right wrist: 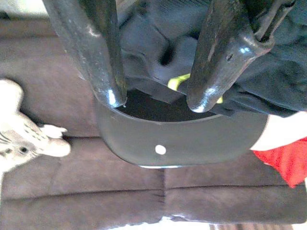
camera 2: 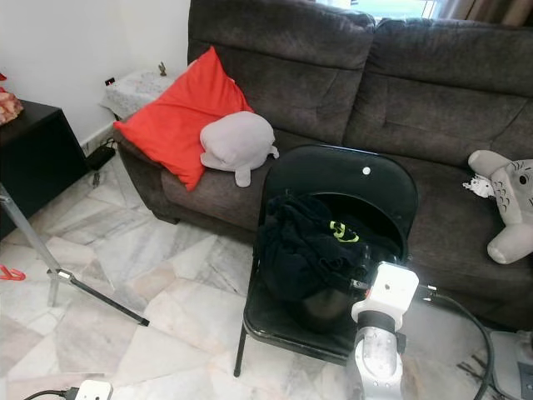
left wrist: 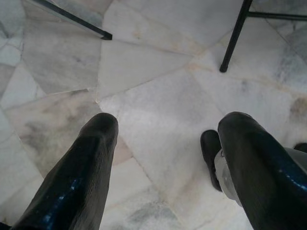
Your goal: Hang hanger
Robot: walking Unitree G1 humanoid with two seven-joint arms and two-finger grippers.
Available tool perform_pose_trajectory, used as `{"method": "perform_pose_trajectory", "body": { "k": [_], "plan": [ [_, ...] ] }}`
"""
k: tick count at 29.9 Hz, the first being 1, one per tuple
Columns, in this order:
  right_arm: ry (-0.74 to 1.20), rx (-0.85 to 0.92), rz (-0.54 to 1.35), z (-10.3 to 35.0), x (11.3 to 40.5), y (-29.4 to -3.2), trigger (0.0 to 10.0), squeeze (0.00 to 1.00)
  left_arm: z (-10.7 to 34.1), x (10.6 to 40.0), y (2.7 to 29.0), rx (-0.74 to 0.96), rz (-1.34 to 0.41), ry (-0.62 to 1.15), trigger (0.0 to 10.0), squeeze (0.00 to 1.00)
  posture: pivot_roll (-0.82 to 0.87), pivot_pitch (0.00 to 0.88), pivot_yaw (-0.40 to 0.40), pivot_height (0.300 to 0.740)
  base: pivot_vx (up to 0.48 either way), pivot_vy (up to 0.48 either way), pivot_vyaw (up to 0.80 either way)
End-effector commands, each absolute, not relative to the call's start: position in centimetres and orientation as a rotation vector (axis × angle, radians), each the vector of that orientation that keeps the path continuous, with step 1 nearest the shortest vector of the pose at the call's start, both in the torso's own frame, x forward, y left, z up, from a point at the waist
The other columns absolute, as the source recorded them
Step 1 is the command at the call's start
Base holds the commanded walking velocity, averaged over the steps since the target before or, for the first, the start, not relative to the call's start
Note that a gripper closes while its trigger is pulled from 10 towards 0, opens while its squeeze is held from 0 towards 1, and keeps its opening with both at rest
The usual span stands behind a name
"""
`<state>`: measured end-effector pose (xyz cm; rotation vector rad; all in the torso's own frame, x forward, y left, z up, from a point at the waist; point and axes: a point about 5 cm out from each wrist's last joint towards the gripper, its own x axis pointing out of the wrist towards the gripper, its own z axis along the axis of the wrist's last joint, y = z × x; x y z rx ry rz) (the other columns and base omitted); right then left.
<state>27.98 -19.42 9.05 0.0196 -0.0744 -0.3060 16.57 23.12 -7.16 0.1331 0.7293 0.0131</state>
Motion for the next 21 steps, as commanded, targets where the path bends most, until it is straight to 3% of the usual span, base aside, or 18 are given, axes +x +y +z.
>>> {"method": "perform_pose_trajectory", "body": {
  "k": [1,14,21],
  "plan": [
    [-0.076,0.013,-0.329,9.26,27.86,-20.03,10.0,0.00,-7.70,15.71,22.94,0.136,0.007,0.772,10.0,0.00,0.00,0.081,0.031,0.740,0.000,0.000,0.00],
    [-0.076,0.011,-0.325,9.25,27.80,-19.85,10.0,0.00,-7.78,15.66,22.83,0.135,0.001,0.781,10.0,0.00,0.00,0.083,0.033,0.740,0.000,0.000,0.00],
    [-0.076,0.008,-0.320,9.23,27.80,-19.77,10.0,0.00,-8.02,15.18,22.90,0.135,0.000,0.802,10.0,0.00,0.00,0.084,0.034,0.740,0.303,0.000,0.00]
  ]
}}
